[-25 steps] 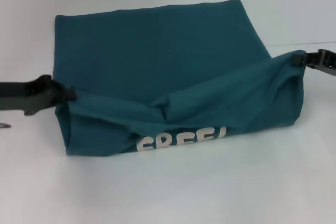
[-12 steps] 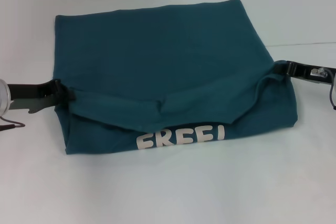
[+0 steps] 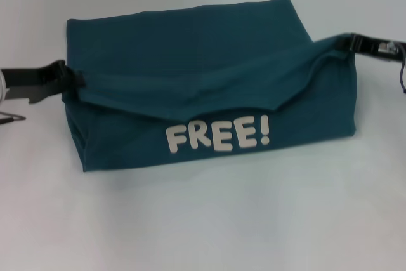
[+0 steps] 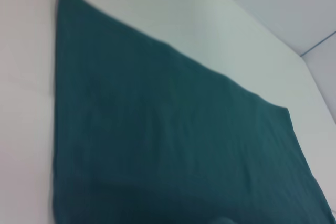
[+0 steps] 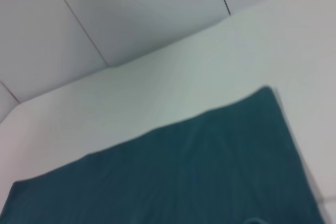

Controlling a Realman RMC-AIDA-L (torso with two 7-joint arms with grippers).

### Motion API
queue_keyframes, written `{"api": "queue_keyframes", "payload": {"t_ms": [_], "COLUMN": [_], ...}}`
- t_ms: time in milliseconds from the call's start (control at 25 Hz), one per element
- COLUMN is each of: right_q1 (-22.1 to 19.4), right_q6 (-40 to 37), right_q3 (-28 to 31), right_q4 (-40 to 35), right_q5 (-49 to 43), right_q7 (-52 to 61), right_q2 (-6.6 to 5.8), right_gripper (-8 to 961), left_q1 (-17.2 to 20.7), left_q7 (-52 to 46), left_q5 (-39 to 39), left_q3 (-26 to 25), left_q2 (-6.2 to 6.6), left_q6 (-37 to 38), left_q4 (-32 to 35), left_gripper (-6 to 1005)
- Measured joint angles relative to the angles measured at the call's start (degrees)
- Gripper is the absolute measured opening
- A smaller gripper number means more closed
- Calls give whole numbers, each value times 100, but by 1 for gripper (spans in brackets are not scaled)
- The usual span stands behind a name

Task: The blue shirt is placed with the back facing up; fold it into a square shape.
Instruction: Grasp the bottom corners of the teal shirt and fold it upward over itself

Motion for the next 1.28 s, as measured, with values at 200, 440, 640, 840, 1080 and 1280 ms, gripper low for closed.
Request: {"api": "queue_keyframes", "payload": {"t_ms": [200,440,640,840,1080,1280], "right_q1": [368,633,694,698,746,816], "right_q6": [678,1869,2219,2303,2338,2386], "right_q3": [-48,-689,-929,-954,-958,-1002], "right_q4": [419,1026,1108,1118,1081,1093], "right_q5": [-207,-283,-285,-288,-291,-292], "right_q7": [-26,-57,-64,-70,-68,-72], "right_q2": [-77,-22,18,31,33,43], "right_gripper": [64,66,68,70,72,73], "left_q1": [-213,-281,-296,-293,-296,-299], "left_q7": [70,93,145,207,195,162], "left_q5": [28,32,36,44,45,45], "left_q3": [352,1123,1198,1211,1221,1209], "left_q2": [23,-84,-92,-120,-166,-165], "left_q6": [-627,-1604,-1782,-1862,-1953,-1985], "left_q4": [-200,-559,-647,-685,-665,-665], "left_gripper": [20,20,20,20,21,21]}}
